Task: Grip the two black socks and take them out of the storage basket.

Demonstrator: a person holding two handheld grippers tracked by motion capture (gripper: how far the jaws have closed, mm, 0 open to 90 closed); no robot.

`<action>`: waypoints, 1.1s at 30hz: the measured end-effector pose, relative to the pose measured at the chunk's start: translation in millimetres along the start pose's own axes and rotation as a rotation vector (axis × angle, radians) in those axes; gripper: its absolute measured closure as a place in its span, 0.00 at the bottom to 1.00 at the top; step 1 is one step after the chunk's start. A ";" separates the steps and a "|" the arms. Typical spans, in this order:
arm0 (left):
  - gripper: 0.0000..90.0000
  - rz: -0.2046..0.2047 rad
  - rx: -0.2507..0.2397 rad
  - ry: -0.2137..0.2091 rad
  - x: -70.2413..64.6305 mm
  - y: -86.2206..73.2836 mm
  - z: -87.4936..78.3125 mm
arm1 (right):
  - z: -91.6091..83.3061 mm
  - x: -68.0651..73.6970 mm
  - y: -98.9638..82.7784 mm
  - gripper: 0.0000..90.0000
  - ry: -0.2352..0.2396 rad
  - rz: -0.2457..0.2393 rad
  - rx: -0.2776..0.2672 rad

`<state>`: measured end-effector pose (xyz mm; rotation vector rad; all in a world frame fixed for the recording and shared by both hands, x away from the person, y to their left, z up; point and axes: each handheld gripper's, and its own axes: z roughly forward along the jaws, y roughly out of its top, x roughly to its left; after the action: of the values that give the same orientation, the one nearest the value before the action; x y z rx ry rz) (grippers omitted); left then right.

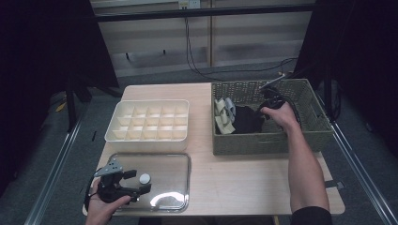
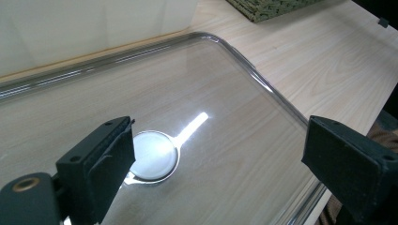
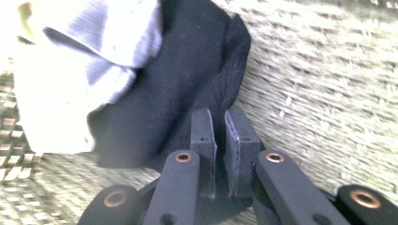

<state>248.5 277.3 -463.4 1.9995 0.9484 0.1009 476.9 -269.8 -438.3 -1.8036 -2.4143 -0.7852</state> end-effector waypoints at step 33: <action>0.10 0.027 -0.014 -0.008 -1.5 2.0 1.9 | -73.1 24.5 -24.5 0.93 0.154 -0.056 -0.373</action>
<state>249.4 274.3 -462.6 1.9985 0.9135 0.1149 426.9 -282.6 -376.0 -1.7067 -2.3484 -1.4048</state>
